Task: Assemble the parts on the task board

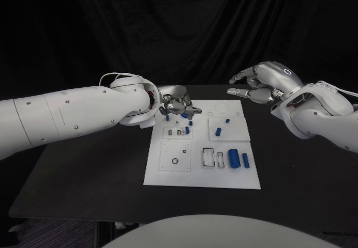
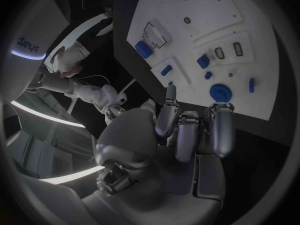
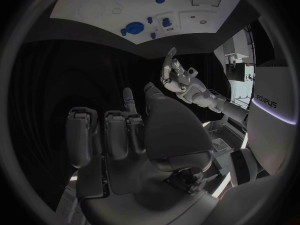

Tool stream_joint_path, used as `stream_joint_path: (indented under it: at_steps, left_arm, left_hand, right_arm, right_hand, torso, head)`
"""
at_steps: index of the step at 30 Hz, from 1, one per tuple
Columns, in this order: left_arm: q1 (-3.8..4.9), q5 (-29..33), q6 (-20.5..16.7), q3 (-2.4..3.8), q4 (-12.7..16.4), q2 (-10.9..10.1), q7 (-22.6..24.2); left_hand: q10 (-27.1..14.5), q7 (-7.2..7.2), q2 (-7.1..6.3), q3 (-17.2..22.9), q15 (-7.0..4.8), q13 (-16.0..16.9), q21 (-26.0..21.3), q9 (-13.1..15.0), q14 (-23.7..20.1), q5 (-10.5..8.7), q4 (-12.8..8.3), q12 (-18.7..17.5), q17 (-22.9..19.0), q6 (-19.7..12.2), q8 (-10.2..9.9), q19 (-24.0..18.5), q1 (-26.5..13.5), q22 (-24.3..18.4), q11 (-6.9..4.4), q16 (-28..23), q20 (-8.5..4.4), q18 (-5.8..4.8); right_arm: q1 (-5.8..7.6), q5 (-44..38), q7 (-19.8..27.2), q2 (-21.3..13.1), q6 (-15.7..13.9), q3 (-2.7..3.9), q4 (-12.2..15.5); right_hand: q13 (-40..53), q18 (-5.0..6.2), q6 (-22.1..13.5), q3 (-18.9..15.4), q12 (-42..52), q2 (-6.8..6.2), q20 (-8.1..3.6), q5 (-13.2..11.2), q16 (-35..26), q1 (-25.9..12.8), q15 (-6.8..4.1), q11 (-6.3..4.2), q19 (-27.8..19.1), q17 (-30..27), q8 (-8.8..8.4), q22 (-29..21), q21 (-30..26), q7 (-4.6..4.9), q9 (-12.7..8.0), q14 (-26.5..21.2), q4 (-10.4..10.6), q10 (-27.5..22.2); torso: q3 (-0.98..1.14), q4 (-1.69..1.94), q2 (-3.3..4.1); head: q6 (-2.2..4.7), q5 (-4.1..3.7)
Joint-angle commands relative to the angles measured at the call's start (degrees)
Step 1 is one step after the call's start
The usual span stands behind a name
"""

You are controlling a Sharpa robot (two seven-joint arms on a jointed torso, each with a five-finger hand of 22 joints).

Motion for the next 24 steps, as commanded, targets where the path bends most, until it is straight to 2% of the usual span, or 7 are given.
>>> stream_joint_path:
  at_steps: [1,3,8,9,16,21,24]
  left_arm:
    - [0.10,-1.3,4.6,0.06,0.1,0.5,-11.5]
    - [0.10,-1.3,5.9,0.06,-0.2,1.0,-14.0]
    - [0.10,-1.4,7.7,0.06,-1.1,2.1,-19.0]
    - [0.10,-1.4,7.9,0.06,-1.2,2.3,-19.7]
    - [0.10,-1.4,9.4,0.06,-2.1,3.9,-24.9]
    - [0.09,-1.4,9.5,0.06,-2.3,4.4,-25.1]
    - [0.06,-1.4,8.6,0.05,-2.5,4.7,-24.3]
  left_hand:
    - [6.0,-0.83,0.14,-0.8,-0.67,20.0,0.3,7.8,6.0,-0.09,0.2,18.5,15.0,-3.2,5.4,0.8,-1.6,0.7,-0.90,0.1,-0.68,-1.18]
    - [6.0,-1.11,-0.27,-1.2,-1.11,20.0,0.2,12.9,6.0,0.29,0.0,18.5,15.0,-3.9,8.8,1.1,-1.9,0.9,-1.28,0.1,-0.83,-1.26]
    - [6.0,-1.68,-0.46,-2.0,-1.56,20.0,0.1,16.7,6.0,0.82,-0.1,18.5,15.0,-3.8,10.7,1.4,-3.3,1.2,-1.77,0.1,-1.24,-1.32]
    - [6.0,-1.69,-0.51,-2.0,-1.58,20.0,0.1,16.9,6.0,0.88,-0.1,18.5,15.0,-3.8,10.8,1.5,-3.3,1.3,-1.80,0.1,-1.26,-1.33]
    - [6.0,-1.97,-0.67,-2.1,-1.85,20.0,0.1,18.0,6.0,1.71,-0.1,18.5,15.0,-3.5,10.9,1.6,-3.5,1.3,-2.07,0.1,-1.51,-1.33]
    - [6.0,-2.15,-0.60,-1.9,-2.05,20.0,-0.1,18.5,6.0,2.49,-0.2,18.5,15.0,-3.3,10.5,1.6,-3.3,1.1,-2.27,0.1,-1.72,-1.27]
    - [6.0,-2.08,-0.67,-1.0,-2.17,20.0,-0.4,18.3,6.0,4.65,-0.7,18.5,15.0,-3.3,8.2,1.5,-2.1,0.8,-2.28,0.1,-1.91,-1.23]
  right_arm:
    - [-0.09,0.0,-1.8,-0.2,0.6,0.03,0.2]
    - [-0.09,0.0,-2.0,-0.4,0.7,0.03,0.3]
    - [-0.06,0.0,-2.4,-0.7,0.8,0.02,0.5]
    - [-0.05,0.0,-2.4,-0.8,0.9,0.02,0.5]
    - [-0.03,0.0,-2.8,-1.1,1.2,0.02,0.7]
    - [-0.03,0.0,-2.9,-1.0,1.5,0.02,0.7]
    - [-0.03,0.0,-3.0,-0.9,1.8,0.02,0.6]
  right_hand:
    - [15.1,0.49,0.5,0.0,0.2,-0.08,0.54,0.1,-0.2,0.5,0.37,0.44,3.6,10.2,0.20,13.1,-0.2,0.02,-0.1,4.9,-0.3,6.0]
    - [15.1,0.50,0.6,0.0,0.2,-0.04,0.55,0.2,-0.2,0.5,0.38,0.46,3.5,10.2,0.20,13.1,-0.2,0.02,-0.1,4.9,-0.3,6.0]
    - [15.1,0.51,0.7,0.0,0.2,-0.01,0.56,0.4,-0.2,0.5,0.40,0.51,3.5,10.2,0.20,13.1,-0.2,0.03,-0.1,4.9,-0.2,6.0]
    - [15.1,0.51,0.7,0.0,0.2,-0.01,0.56,0.4,-0.2,0.5,0.40,0.51,3.5,10.2,0.20,13.1,-0.2,0.03,-0.1,4.9,-0.2,6.0]
    - [15.1,0.49,1.0,-0.1,0.2,0.42,0.66,1.4,-0.3,0.4,0.51,0.63,3.6,10.2,0.04,13.1,-0.2,0.09,-0.2,4.9,0.4,6.0]
    - [15.1,0.49,1.2,-0.1,0.2,0.64,0.71,2.3,-0.3,0.5,0.57,0.70,3.6,10.2,-0.11,13.1,-0.2,0.13,-0.3,4.9,0.6,6.0]
    - [15.1,0.49,1.2,-0.2,0.2,0.67,0.72,2.4,-0.3,0.5,0.58,0.70,3.6,10.1,-0.14,13.1,-0.2,0.13,-0.4,4.9,0.7,6.0]
  torso:
    - [0.61,-0.60,-0.17]
    - [0.70,-0.68,-0.15]
    - [0.89,-0.87,0.03]
    - [0.74,-0.78,0.03]
    - [1.01,-1.15,0.22]
    - [1.42,-1.47,0.49]
    - [1.59,-1.67,0.59]
  head:
    - [0.02,-0.29]
    - [0.02,-0.34]
    - [0.02,0.00]
    - [0.02,-0.09]
    - [0.02,0.12]
    - [0.02,0.66]
    - [0.02,1.19]
